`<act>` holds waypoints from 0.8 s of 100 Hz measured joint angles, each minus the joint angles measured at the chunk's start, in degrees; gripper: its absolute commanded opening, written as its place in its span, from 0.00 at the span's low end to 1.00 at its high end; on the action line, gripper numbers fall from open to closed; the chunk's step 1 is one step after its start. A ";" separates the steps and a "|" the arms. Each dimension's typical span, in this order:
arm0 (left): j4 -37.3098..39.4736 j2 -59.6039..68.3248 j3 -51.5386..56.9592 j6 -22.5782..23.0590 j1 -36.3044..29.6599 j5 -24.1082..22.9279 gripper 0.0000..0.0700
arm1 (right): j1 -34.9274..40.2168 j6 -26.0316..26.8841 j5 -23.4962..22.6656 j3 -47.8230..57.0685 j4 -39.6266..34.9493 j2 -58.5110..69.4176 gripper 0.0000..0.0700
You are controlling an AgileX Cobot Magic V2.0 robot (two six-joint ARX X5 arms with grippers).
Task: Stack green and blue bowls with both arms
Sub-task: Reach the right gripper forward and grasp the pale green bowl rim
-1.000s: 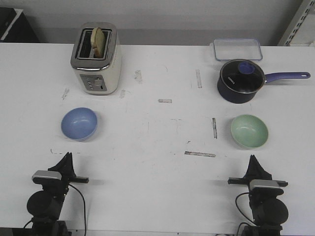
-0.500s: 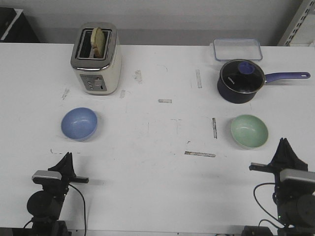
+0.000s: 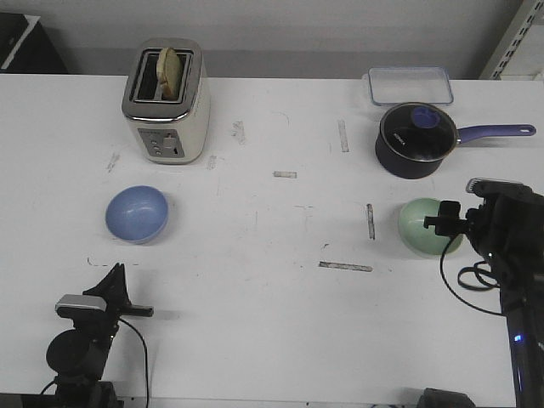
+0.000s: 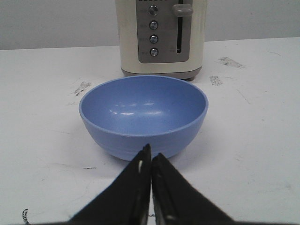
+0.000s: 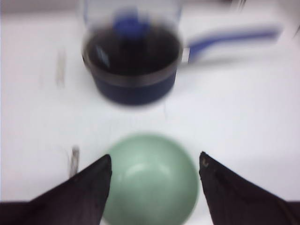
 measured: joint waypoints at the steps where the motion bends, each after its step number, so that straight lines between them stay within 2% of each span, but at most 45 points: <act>1: 0.00 0.00 0.00 0.00 0.00 0.00 0.00 | -0.39 -0.15 -0.37 0.00 -0.09 0.59 0.58; 8: 0.00 0.00 0.00 -0.02 0.00 0.00 0.00 | -3.02 -1.42 -2.21 0.00 -0.72 4.46 0.58; 24: 0.00 0.00 0.00 -0.02 0.00 0.00 0.00 | -6.95 -3.74 -2.34 0.00 -1.49 13.53 0.58; 49: 0.00 0.00 0.00 -0.02 0.00 0.00 0.00 | -7.91 -5.31 -2.43 0.00 -0.48 23.15 0.56; 54: 0.00 0.00 0.00 -0.02 0.00 0.02 0.00 | -7.91 -5.35 -2.43 0.00 -0.22 24.22 0.47; 61: 0.00 0.00 0.00 -0.02 0.00 0.00 0.00 | -7.91 -5.38 -2.40 0.00 -0.13 24.94 0.23; 62: 0.00 0.00 0.00 -0.02 0.00 0.00 0.00 | -7.91 -5.40 -2.43 0.00 -0.07 24.96 0.16; 68: 0.00 0.00 0.00 -0.02 0.00 0.00 0.00 | -7.91 -5.51 -2.40 0.00 0.26 24.98 0.02; 80: 0.00 0.00 0.00 -0.02 0.00 0.00 0.00 | -7.91 -5.66 -2.40 -0.02 1.42 24.98 0.00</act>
